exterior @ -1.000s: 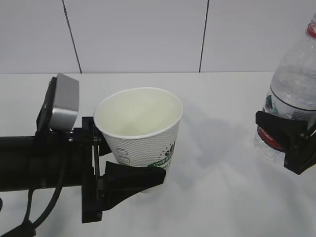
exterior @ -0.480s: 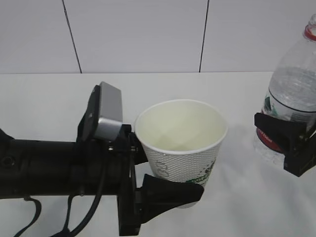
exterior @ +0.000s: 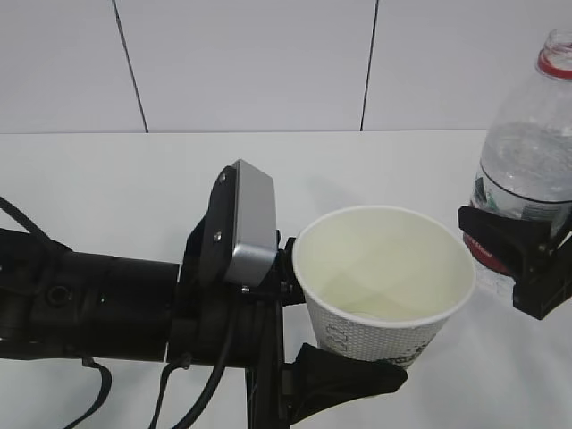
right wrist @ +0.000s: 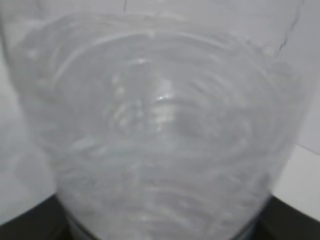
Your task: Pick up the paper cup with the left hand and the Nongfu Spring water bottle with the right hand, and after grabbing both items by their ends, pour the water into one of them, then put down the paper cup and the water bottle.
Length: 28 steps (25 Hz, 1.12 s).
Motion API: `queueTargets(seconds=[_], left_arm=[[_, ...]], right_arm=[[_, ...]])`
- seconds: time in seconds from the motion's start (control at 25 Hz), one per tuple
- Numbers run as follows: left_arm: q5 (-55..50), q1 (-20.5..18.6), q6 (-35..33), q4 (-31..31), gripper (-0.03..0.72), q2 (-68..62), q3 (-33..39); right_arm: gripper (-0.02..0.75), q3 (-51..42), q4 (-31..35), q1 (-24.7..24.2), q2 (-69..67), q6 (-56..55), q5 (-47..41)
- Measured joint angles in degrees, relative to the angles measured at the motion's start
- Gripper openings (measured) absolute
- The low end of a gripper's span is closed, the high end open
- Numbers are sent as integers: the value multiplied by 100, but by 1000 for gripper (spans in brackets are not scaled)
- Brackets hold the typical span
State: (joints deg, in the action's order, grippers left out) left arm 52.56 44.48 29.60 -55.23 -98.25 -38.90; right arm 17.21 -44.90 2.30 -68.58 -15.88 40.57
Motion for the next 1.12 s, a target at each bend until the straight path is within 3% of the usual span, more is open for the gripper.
queueTargets(seconds=[1.12], left_arm=[[-82,0,-35,551,531,27,-12]], right_arm=[[449,1704,-1854,0,178,-24,-478]])
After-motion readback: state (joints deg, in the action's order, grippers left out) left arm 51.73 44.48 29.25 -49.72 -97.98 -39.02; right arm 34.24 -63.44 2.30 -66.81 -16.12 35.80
